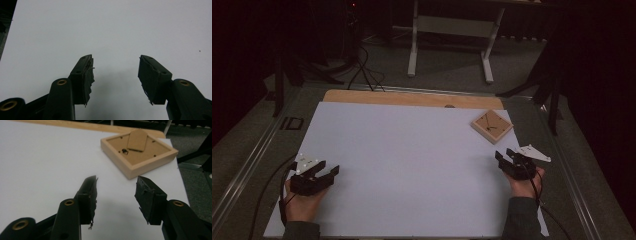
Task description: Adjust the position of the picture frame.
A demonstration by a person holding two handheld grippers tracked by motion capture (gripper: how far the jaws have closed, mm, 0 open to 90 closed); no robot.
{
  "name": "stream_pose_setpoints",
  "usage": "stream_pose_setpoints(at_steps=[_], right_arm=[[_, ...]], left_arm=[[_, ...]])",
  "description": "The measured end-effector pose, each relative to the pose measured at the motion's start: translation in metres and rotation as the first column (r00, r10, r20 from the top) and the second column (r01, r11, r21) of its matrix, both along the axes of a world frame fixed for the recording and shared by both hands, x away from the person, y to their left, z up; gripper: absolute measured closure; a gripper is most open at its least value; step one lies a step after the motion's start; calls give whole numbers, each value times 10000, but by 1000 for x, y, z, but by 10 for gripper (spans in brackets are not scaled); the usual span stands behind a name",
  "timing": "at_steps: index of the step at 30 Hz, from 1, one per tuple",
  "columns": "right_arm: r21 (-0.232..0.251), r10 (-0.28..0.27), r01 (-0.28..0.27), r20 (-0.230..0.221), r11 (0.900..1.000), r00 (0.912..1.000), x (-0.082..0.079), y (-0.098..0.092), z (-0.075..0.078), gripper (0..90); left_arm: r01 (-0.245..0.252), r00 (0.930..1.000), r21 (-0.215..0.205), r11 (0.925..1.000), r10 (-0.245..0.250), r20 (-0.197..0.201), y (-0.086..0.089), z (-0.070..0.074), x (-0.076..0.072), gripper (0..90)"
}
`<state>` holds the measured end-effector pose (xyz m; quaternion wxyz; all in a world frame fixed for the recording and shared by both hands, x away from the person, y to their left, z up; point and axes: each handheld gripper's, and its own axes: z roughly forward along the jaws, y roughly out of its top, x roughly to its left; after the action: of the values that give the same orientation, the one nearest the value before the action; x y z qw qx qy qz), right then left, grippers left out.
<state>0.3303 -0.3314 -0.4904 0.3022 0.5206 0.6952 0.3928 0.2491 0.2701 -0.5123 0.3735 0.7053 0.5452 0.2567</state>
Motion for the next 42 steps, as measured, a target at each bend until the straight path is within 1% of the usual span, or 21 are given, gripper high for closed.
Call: stream_pose_setpoints(at_steps=[5,10,13,15,16,22,24,26,28,29,31,32,33,34,36,37,40,41,42], right_arm=[[-165,-361,362,67,9992,9993,11,-2,1,511],[225,-778,778,-1,9967,9970,27,-4,-3,516],[249,-978,981,-130,9949,9951,39,-4,-6,523],[342,-1041,1045,-136,9939,9945,45,-3,-6,539],[323,-1064,1067,-110,9938,9943,47,-3,-7,546],[228,-1377,1385,-330,9901,9899,65,-2,-13,574],[200,-1505,1512,-351,9883,9880,70,-3,-15,582],[276,-1607,1622,-508,9864,9857,76,-5,-17,586],[604,-1717,1759,-688,9825,9827,81,-7,-18,602],[646,-1746,1797,-772,9816,9816,84,-8,-19,608],[528,-1862,1910,-842,9802,9789,89,-7,-22,613],[625,-1964,2028,-953,9772,9759,91,-8,-24,613],[825,-1995,2093,-1129,9744,9734,93,-9,-26,614],[898,-2060,2177,-1234,9719,9707,95,-10,-28,610],[1121,-2161,2307,-1285,9666,9679,97,-12,-28,615],[1105,-2162,2312,-1326,9666,9673,98,-12,-28,619],[880,-2087,2221,-1395,9711,9680,101,-9,-27,645],[924,-2111,2261,-1489,9697,9661,103,-9,-27,664],[1099,-2092,2276,-1572,9675,9652,103,-10,-28,680]], left_arm=[[45,10000,104,9999,-44,-39,-2,-1,-1,456],[179,9998,189,9997,-179,18,-4,0,-4,456],[203,9998,252,9995,-204,43,-5,1,-4,456],[203,9998,330,9992,-204,11,-4,0,-4,456],[167,9999,355,9992,-167,-2,-4,0,-5,456],[23,9999,264,9996,-26,110,-1,1,-7,456],[20,9999,293,9996,-23,117,-1,1,-7,456],[55,9999,334,9994,-59,107,-1,1,-6,456],[75,9999,362,9993,-78,82,-2,0,-6,456],[86,9999,365,9993,-89,74,-2,0,-5,456],[116,9999,406,9991,-120,96,-3,1,-6,456],[120,9999,398,9991,-124,109,-3,1,-6,455],[117,9998,406,9991,-122,126,-3,1,-6,455],[118,9998,411,9991,-124,159,-3,2,-7,455],[123,9998,373,9992,-129,160,-2,2,-6,455],[115,9998,374,9992,-121,144,-2,1,-6,455],[139,9998,413,9991,-145,142,-3,1,-6,454],[144,9998,423,9990,-151,155,-3,2,-6,454],[148,9997,426,9990,-155,166,-3,2,-6,454]])
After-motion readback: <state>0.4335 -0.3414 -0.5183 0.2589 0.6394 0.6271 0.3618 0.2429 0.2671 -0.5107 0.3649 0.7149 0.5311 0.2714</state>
